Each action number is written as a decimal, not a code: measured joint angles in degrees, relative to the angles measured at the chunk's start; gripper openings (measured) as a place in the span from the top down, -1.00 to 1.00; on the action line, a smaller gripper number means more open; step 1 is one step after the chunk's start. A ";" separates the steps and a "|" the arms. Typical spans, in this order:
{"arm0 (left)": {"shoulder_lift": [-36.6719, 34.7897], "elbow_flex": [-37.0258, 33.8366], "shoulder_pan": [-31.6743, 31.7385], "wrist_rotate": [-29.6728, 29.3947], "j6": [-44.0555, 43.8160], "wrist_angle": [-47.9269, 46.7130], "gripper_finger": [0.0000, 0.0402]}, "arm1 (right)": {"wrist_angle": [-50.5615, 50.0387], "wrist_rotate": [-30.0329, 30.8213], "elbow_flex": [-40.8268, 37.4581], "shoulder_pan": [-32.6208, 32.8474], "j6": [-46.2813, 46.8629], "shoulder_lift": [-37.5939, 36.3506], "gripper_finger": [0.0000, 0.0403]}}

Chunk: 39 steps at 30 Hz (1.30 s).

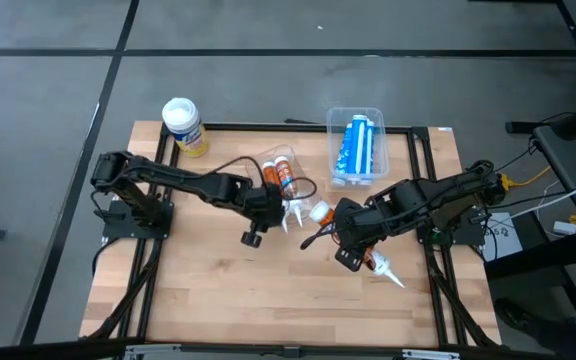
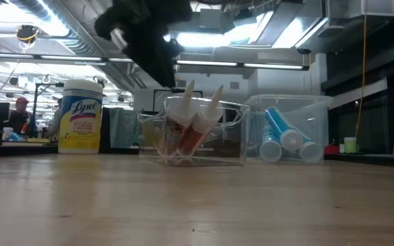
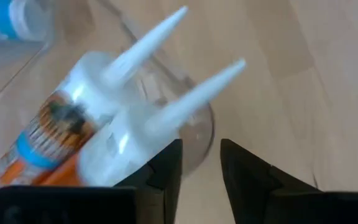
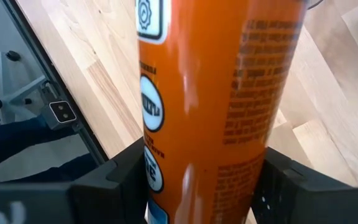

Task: Pick & place silicon tubes, Sealant and Lysol wipes
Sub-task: Put the orange sealant into the left transparent bin

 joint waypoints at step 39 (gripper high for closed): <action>7.17 5.01 14.02 0.17 34.09 -17.83 0.10 | 2.43 1.55 -0.02 0.84 -0.32 -0.04 -0.04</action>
